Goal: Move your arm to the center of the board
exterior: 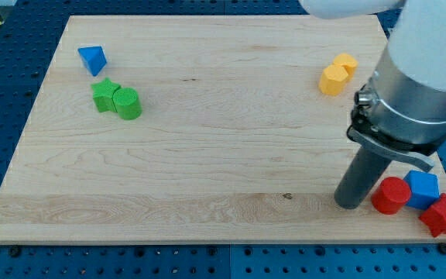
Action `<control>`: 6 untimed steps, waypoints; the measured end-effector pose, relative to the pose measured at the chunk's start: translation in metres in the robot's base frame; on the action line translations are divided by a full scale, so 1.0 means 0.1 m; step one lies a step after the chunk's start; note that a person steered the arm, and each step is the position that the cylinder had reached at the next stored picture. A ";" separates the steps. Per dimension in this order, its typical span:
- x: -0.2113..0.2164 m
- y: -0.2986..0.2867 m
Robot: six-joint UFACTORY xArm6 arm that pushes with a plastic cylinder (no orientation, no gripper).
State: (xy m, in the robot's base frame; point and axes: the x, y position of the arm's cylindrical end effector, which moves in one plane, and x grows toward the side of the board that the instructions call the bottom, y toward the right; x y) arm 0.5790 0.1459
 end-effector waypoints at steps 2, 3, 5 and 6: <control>-0.16 -0.40; -0.44 -0.62; -1.22 -0.78; -1.72 -0.78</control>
